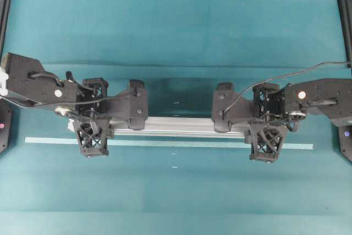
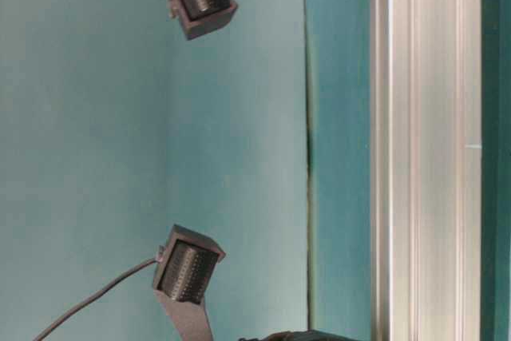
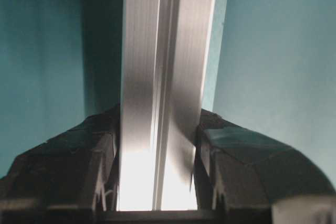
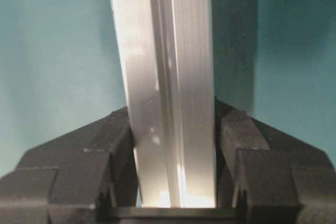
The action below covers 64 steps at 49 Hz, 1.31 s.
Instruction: Lift the metal rail with both hands and move it towards you.
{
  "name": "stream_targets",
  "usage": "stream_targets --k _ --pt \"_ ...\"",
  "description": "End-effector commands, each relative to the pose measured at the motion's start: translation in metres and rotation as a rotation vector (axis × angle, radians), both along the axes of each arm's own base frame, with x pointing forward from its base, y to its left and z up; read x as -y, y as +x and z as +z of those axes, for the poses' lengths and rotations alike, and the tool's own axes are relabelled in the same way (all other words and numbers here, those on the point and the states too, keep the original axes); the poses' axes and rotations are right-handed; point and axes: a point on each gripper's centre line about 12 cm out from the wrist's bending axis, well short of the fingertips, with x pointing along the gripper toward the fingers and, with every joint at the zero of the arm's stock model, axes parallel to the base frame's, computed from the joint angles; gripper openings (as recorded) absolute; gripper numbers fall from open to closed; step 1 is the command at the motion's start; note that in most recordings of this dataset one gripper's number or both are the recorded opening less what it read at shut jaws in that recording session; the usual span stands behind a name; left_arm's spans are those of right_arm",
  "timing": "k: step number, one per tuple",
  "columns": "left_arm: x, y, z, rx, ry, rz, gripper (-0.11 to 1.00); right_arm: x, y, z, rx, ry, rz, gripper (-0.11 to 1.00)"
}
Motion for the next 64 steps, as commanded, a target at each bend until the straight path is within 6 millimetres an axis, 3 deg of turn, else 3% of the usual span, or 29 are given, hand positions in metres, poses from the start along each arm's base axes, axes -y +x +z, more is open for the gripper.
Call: stream_targets --k 1,64 --pt "-0.001 0.004 0.004 0.042 -0.011 0.035 0.28 -0.005 0.003 0.001 0.012 0.007 0.006 0.41" --pt "0.008 -0.005 -0.013 0.033 -0.015 0.013 0.28 -0.008 0.011 -0.018 0.006 -0.007 0.025 0.41"
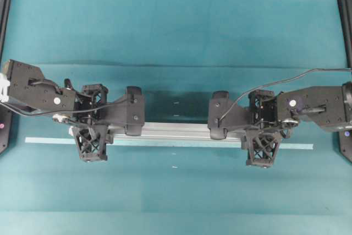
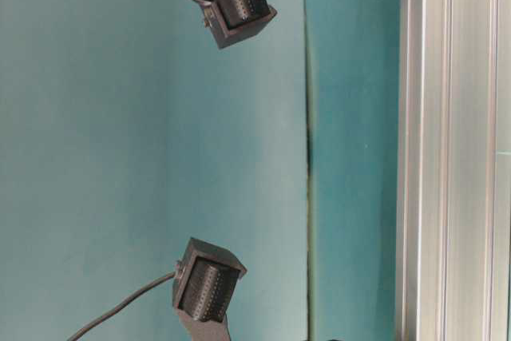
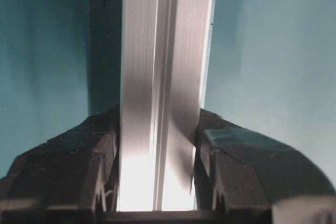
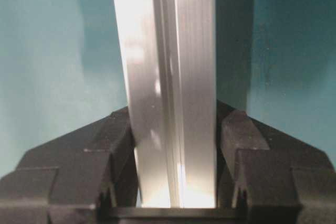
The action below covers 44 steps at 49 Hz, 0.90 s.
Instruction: Lift the metal rail with both hands and move it towards you.
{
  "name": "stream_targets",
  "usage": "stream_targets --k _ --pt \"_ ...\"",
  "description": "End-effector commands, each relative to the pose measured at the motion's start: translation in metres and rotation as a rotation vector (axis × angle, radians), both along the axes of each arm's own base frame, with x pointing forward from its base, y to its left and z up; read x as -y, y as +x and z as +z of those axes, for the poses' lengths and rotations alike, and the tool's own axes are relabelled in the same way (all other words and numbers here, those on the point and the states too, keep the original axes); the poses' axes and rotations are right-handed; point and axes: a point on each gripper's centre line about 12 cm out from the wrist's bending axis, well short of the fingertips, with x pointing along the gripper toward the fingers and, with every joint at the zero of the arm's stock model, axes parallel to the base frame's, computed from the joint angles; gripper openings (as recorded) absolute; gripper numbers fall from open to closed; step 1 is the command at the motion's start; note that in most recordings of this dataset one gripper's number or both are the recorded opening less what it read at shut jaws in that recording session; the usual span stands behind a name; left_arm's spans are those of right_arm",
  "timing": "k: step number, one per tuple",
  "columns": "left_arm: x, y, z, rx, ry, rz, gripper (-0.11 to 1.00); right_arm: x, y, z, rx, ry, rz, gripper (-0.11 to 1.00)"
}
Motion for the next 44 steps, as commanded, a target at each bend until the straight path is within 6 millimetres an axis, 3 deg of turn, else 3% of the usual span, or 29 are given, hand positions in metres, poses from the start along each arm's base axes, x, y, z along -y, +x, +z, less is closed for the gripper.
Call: stream_targets --k 1,44 --pt "-0.001 0.002 0.002 0.014 -0.007 0.024 0.28 0.0 0.005 0.0 0.012 -0.006 0.008 0.41" --pt "0.004 -0.001 -0.002 0.062 -0.009 0.004 0.28 0.01 0.006 0.0 0.022 -0.022 -0.003 0.4"
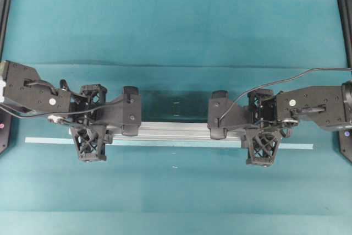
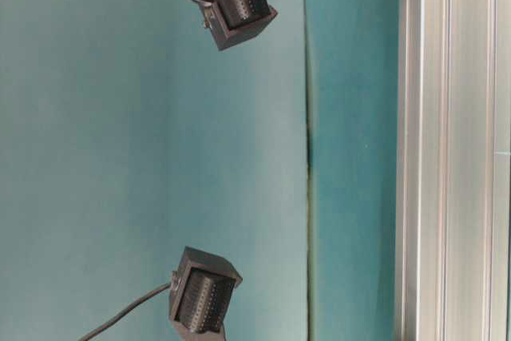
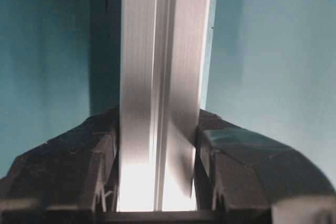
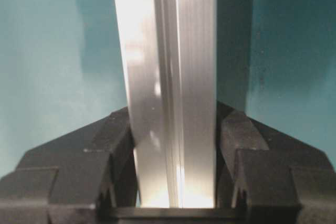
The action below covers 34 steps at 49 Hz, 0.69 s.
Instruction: Lift the metal rail with both hands and move it towards you.
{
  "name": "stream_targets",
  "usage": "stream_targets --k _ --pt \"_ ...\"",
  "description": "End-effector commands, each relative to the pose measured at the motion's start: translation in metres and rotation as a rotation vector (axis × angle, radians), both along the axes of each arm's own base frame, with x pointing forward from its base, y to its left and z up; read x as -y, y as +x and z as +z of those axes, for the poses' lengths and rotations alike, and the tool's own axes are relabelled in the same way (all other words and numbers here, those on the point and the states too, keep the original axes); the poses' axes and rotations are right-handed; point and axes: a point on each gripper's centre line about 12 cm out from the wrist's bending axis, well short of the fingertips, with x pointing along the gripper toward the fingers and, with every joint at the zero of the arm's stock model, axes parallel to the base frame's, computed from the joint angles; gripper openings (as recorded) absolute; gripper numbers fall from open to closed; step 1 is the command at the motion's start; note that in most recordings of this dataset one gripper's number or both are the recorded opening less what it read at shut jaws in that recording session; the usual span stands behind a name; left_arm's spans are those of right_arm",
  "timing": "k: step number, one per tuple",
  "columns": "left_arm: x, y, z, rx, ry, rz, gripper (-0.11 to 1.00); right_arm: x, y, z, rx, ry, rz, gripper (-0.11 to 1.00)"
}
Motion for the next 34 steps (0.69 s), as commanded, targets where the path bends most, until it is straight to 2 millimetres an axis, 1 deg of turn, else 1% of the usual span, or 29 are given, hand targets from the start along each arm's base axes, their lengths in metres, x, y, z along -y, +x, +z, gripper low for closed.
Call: stream_targets --k 1,15,16,20,23,25,29,34 --pt "0.0012 0.0013 -0.0005 0.009 -0.008 0.014 0.28 0.0036 0.0053 0.0006 0.02 -0.004 -0.008 0.4" --pt "0.0018 0.0024 -0.0004 0.022 -0.007 0.005 0.28 0.003 0.0049 0.0001 0.015 0.004 -0.021 0.41" --pt "0.0018 0.0029 0.0001 0.023 -0.007 0.005 0.28 0.0028 0.0054 0.0005 0.017 0.006 -0.023 0.43" --pt "0.0013 0.0024 0.0001 0.023 -0.008 0.01 0.28 0.002 0.0052 0.0002 0.017 0.015 -0.031 0.65" --pt "0.0013 0.0024 0.0001 0.023 -0.009 0.013 0.28 0.0012 0.0052 0.0002 0.016 0.018 -0.034 0.79" --pt "0.0013 0.0019 -0.0003 0.022 -0.008 0.011 0.34 0.0013 0.0047 -0.0002 0.015 0.017 -0.033 0.85" --pt "0.0013 0.0015 -0.0002 0.022 -0.008 0.011 0.57 0.0007 0.0048 -0.0001 0.016 0.019 -0.035 0.93" --pt "0.0013 -0.0004 -0.0006 0.023 -0.006 0.004 0.86 0.0003 0.0054 0.0 0.021 0.018 -0.033 0.97"
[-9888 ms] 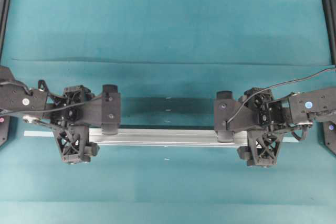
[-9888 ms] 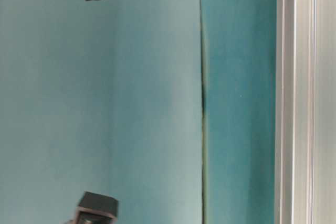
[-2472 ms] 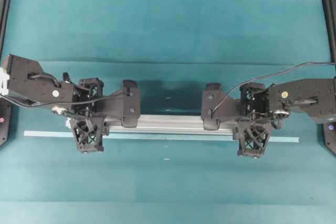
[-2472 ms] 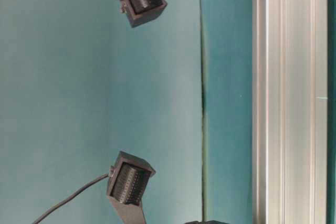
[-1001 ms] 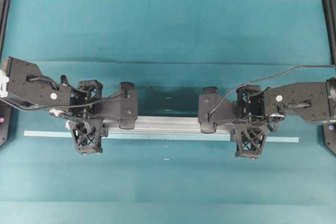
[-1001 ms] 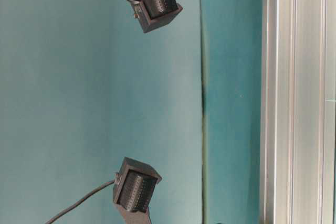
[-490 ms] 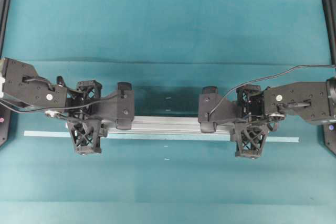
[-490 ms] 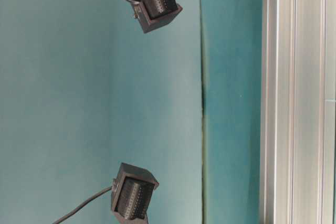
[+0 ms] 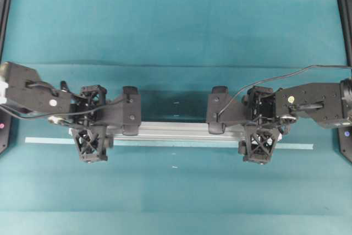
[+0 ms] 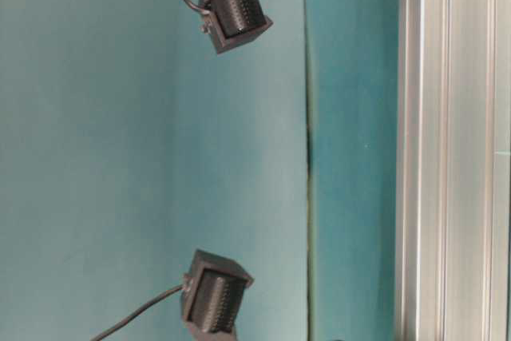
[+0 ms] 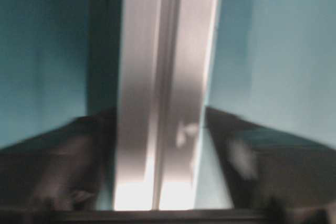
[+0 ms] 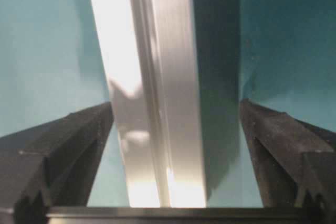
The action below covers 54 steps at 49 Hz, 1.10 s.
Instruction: Lift the metal rail with both hands and move it towards you.
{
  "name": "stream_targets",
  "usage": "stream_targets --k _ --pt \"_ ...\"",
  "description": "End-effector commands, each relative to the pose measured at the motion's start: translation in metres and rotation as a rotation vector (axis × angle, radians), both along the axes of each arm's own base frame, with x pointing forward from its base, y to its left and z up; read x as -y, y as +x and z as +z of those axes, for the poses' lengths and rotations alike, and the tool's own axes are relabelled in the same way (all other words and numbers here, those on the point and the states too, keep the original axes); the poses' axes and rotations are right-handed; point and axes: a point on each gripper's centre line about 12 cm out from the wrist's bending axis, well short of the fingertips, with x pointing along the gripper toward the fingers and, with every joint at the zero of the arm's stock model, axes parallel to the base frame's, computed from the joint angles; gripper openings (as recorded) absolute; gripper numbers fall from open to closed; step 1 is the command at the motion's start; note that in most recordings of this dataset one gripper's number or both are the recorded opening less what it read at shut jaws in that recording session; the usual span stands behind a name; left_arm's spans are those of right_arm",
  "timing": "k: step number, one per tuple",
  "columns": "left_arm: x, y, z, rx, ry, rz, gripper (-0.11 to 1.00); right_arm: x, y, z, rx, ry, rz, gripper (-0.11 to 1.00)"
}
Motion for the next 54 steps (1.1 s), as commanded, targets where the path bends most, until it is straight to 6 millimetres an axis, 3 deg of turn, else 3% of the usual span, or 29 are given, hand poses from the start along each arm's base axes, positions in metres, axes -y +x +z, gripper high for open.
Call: stream_targets --k 1,5,17,41,54 --pt "0.001 0.001 0.004 0.021 0.0 -0.005 0.9 -0.002 0.003 0.0 0.012 0.003 0.001 0.97" --pt "0.001 -0.001 0.004 0.02 0.0 -0.007 0.99 -0.002 0.004 0.001 0.025 0.0 0.007 0.97" --pt "0.0 -0.001 0.019 0.058 0.001 -0.006 0.98 0.001 0.008 0.015 0.077 -0.006 0.0 0.97" --pt "-0.002 -0.021 0.114 0.351 0.001 -0.004 0.98 0.016 0.001 0.104 0.379 -0.033 -0.034 0.97" --pt "-0.002 -0.041 0.142 0.493 0.011 -0.025 0.98 0.021 -0.015 0.145 0.585 -0.072 -0.033 0.97"
